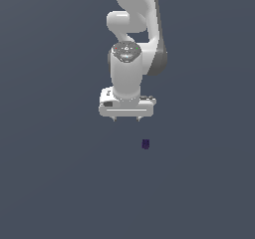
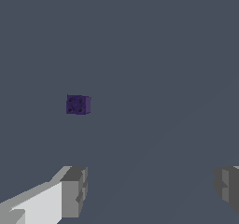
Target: Pick up the object and move it to a goal position.
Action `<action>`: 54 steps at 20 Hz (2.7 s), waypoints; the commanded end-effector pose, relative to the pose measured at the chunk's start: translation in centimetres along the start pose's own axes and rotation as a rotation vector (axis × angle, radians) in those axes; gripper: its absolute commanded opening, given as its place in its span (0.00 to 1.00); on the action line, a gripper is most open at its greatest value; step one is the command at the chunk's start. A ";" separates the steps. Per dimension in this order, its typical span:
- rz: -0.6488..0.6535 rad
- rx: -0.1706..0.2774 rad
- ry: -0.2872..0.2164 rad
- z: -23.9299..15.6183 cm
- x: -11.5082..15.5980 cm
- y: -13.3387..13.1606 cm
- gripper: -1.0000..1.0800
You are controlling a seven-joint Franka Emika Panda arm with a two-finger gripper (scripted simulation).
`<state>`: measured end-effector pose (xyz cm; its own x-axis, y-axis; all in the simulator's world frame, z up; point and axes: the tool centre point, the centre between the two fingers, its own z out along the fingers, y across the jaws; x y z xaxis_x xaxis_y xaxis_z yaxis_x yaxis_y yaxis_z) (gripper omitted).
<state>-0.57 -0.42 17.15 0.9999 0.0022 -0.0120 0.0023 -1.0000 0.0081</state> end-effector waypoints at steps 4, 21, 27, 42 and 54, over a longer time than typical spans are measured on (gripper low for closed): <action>-0.001 -0.003 -0.003 0.2 0.0 -0.2 0.96; 0.000 -0.016 -0.016 2.4 0.6 -2.2 0.96; 0.015 -0.009 -0.006 4.7 2.5 -4.6 0.96; 0.045 0.008 0.012 9.8 5.3 -9.7 0.96; 0.045 0.008 0.011 13.2 5.2 -9.7 0.96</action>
<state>4.54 9.23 4.71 0.9991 -0.0422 0.0002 -0.0422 -0.9991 0.0001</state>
